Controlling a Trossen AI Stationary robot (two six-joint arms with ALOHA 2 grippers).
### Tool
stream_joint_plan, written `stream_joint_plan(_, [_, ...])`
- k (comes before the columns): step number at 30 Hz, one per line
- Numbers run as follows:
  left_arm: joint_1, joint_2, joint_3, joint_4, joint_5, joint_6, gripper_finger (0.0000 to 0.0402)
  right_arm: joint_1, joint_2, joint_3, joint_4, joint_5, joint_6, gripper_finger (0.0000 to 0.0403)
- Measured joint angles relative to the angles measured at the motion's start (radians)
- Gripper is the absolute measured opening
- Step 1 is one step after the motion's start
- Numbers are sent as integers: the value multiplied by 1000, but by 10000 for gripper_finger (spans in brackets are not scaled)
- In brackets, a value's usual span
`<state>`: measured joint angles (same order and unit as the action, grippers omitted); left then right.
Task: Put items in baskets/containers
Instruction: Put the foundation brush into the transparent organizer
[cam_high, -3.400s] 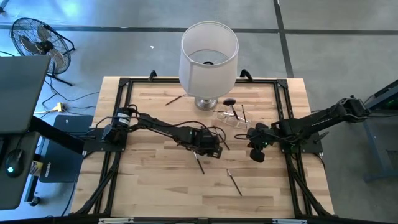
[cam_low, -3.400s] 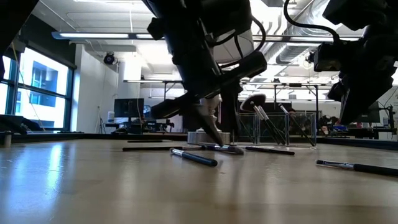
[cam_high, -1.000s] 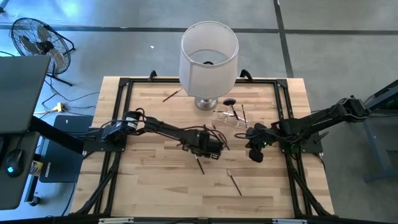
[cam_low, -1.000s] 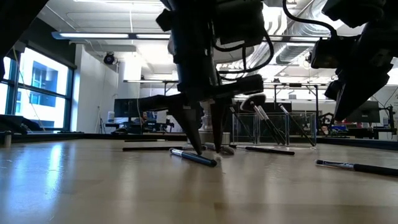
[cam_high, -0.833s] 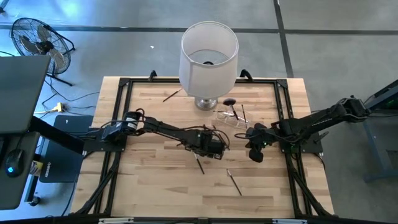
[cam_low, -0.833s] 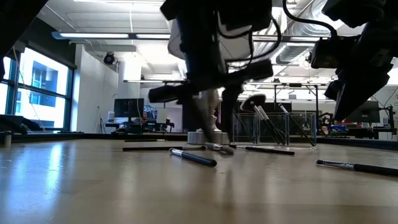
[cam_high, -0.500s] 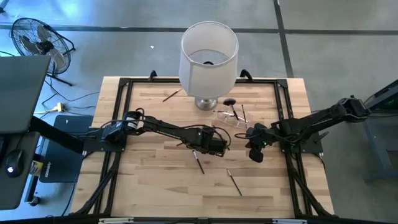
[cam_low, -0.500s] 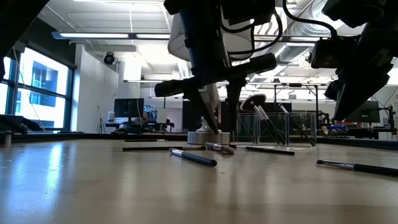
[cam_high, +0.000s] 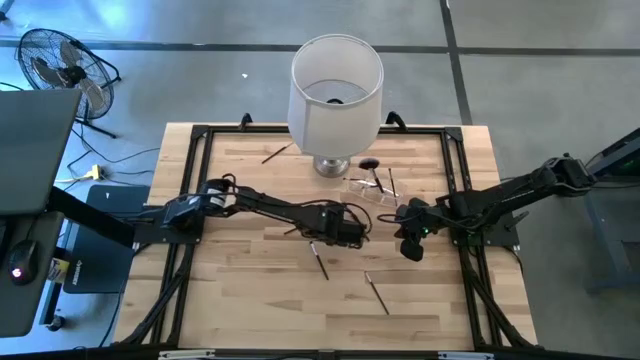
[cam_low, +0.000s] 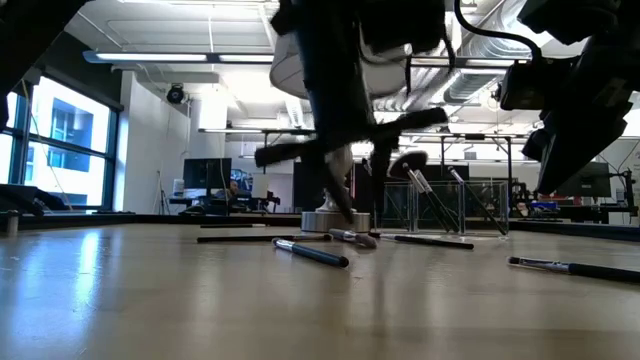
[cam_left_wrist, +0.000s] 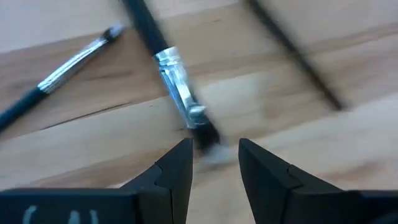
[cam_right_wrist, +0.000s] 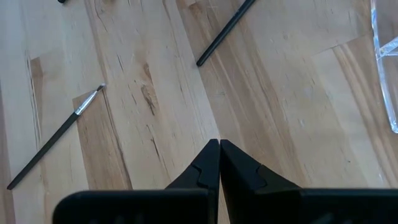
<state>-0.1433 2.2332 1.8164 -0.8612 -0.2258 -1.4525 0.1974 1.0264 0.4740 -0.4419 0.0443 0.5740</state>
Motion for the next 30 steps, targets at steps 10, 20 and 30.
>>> stream_joint_plan(10, [5, 40, 1, 45, 98, 10, 126, 0, 0, 0, 0, -18, 2, 7])
stream_joint_plan(20, [6, 41, 1, -45, 21, 15, 126, 0, 0, 0, 8, -23, 2, 7])
stream_joint_plan(30, [5, 42, 1, -108, -23, 16, 120, 0, 0, 0, 12, -26, 2, 7])
